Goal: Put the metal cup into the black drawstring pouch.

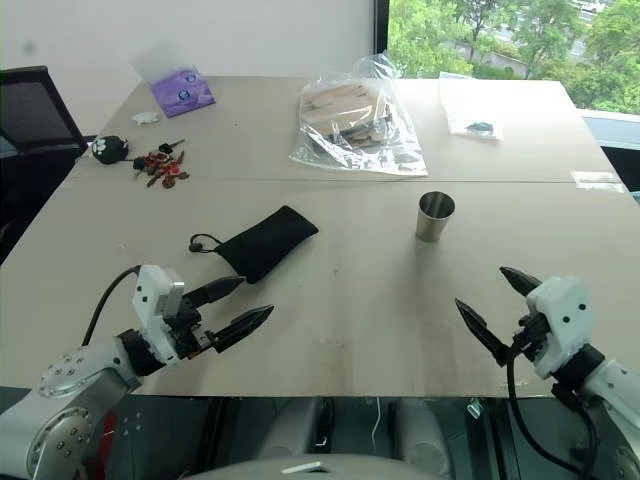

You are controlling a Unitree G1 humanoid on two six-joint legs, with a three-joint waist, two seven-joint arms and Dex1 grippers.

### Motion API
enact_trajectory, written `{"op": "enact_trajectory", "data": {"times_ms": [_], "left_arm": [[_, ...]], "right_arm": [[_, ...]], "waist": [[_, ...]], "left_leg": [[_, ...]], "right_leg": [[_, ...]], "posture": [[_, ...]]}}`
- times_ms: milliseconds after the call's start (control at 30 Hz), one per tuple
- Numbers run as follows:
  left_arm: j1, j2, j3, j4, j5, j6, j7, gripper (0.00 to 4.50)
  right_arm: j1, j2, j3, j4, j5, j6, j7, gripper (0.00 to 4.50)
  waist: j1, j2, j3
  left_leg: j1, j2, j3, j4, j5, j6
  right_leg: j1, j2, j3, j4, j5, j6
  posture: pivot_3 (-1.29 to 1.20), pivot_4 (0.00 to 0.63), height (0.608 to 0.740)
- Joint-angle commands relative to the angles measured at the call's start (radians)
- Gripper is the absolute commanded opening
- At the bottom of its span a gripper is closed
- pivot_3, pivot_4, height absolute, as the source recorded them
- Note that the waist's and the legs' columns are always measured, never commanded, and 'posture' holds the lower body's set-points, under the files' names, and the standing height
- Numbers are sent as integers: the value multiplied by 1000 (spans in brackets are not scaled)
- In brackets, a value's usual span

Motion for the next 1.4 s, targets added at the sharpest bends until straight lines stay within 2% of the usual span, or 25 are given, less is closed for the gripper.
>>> {"op": "enact_trajectory", "data": {"times_ms": [33,233,400,467,567,667,733,833,1067,1167,1400], "left_arm": [[-14,11,-3,-14,7,-13,6,4476],[-162,15,3,53,51,-32,53,4476],[-314,96,-59,180,333,-217,103,4476],[-326,195,-93,252,494,-402,59,4476],[-318,328,-130,420,697,-779,20,4476],[-349,401,-170,611,846,-1070,62,4476],[-388,432,-209,707,980,-1179,137,4476],[-450,447,-268,795,1094,-1277,194,4476],[-470,476,-308,900,1190,-1441,283,4476],[-476,473,-318,919,1240,-1463,327,4476],[-533,383,-367,901,1325,-1401,392,4476]], "right_arm": [[-35,-13,-2,-45,18,-1,-11,4500],[-142,-16,76,-64,42,-43,23,4500],[-203,-60,133,-87,42,-100,101,4500],[-218,-76,141,-91,61,-106,125,4500],[-217,-87,149,-84,64,-127,152,4500],[-196,-77,154,-69,49,-160,165,4500],[-173,-69,156,-57,35,-191,175,4500],[-145,-59,157,-43,16,-230,181,4500],[-93,-46,154,-51,-1,-268,168,4500],[-87,-47,157,-56,-4,-270,160,4500],[-95,-60,156,-72,-4,-250,136,4500]], "waist": [[0,0,0],[1,0,0],[1,-1,0],[-1,-2,1],[-3,-2,1],[0,-2,1],[3,-3,2],[2,-4,2],[-4,-4,2],[-2,-4,2],[4,-4,2]], "left_leg": [[0,0,0,0,0,0],[0,0,-1,0,0,0],[0,-1,-1,0,0,0],[-1,-1,-2,0,0,0],[0,-1,0,-4,0,0],[-1,-2,1,-7,0,0],[-1,-2,0,-10,0,0],[-2,-3,0,-10,0,0],[-1,-3,1,-10,0,0],[-1,-3,0,-10,0,0],[-1,-3,0,-10,0,0]], "right_leg": [[0,0,0,0,0,0],[0,1,-1,0,0,0],[0,1,-1,0,0,0],[0,1,-2,0,0,0],[-1,1,-1,-1,0,0],[-3,-2,-1,-2,0,0],[-4,-4,-1,-2,0,0],[-4,-4,-6,-2,0,0],[-5,-5,-7,0,1,1],[-5,-5,-8,0,1,1],[-4,-4,-9,1,1,1]], "posture": [[0,150,740],[0,150,740],[0,150,740],[0,150,740],[0,150,740],[0,150,740],[0,150,740],[0,150,740],[0,150,740],[0,150,740],[0,150,740]]}}
